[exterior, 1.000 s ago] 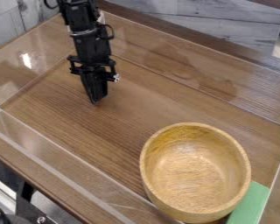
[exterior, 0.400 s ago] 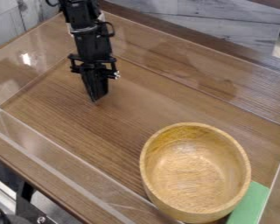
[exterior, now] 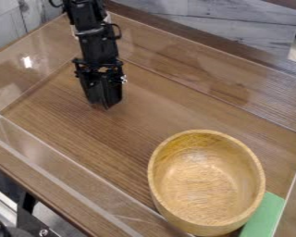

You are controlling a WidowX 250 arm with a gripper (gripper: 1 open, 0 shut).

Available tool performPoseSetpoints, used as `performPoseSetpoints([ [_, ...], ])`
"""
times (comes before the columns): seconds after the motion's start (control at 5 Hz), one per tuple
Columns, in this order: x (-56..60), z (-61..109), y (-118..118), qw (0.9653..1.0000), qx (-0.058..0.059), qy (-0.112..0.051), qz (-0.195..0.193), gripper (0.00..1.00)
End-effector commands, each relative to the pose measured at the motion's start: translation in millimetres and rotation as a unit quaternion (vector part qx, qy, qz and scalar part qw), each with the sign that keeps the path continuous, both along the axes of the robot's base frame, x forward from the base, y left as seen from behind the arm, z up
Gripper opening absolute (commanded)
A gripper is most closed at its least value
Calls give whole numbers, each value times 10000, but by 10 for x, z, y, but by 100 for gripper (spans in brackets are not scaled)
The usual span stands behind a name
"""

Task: Remove the green block from inside the brown bowl and put it on the table

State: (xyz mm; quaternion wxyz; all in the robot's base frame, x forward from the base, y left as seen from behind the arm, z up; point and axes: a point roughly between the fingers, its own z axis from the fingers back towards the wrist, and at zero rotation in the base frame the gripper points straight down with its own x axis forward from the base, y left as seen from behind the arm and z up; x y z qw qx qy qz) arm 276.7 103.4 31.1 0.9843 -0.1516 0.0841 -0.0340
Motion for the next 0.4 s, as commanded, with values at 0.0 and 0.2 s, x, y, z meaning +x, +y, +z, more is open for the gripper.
performPoseSetpoints([
  [0.0,108,144,85,9996,97,-261,59,0],
  [0.2,113,149,94,9996,72,-252,72,100],
])
